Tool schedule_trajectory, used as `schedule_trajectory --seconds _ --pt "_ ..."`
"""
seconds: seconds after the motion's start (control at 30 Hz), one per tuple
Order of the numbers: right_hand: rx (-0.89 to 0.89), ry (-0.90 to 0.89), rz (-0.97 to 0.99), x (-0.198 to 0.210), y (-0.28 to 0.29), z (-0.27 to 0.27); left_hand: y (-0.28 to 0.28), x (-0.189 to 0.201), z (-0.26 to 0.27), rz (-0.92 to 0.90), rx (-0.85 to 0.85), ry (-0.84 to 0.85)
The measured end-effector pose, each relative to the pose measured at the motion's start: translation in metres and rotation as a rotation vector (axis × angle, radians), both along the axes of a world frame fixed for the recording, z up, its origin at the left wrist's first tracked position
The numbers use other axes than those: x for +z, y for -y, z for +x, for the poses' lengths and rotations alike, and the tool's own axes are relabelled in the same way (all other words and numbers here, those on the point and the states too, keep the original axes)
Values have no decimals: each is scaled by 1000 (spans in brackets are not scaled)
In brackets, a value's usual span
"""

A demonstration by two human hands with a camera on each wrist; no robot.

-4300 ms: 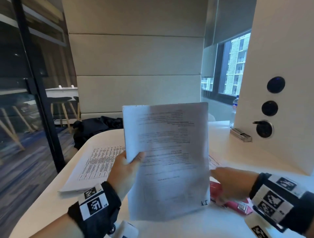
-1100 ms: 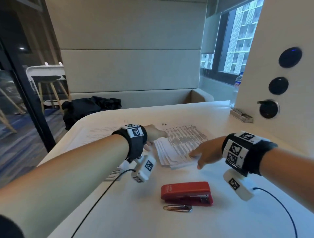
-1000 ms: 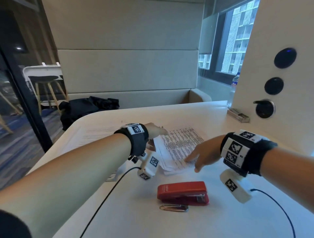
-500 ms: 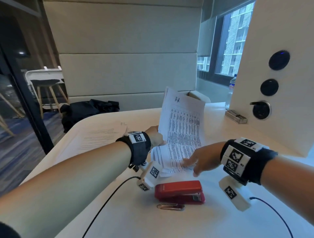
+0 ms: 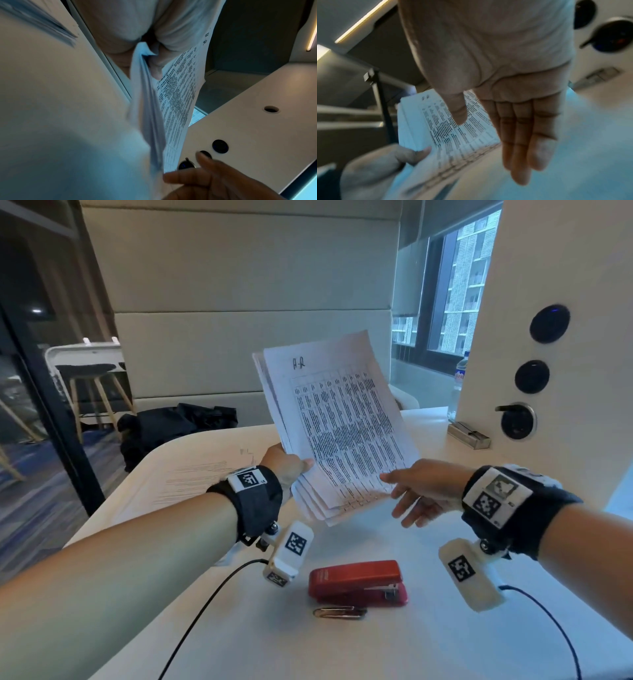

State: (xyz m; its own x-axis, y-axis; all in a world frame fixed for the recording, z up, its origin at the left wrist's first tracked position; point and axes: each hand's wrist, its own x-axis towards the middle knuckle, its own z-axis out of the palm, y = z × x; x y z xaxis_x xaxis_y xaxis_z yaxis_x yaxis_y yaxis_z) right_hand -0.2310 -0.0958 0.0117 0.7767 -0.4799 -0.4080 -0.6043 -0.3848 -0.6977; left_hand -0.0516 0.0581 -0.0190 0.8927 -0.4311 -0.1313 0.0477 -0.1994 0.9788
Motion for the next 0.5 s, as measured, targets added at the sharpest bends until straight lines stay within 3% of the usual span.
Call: schedule_trajectory --seconds 0.17,0.27,0.33,0.4,0.5 --pt "-139 71 260 5 -5 -3 -1 12 -14 -161 94 -40" --pt "-216 364 514 -1 -12 0 -4 17 -25 -277 81 -150" --pt "-283 592 506 -2 -16 3 -6 19 -32 -316 45 -132" --pt "-336 697 386 1 -18 4 -11 27 -36 -248 60 -7" --pt "-319 705 257 6 -13 -1 -29 48 -27 -9 265 507"
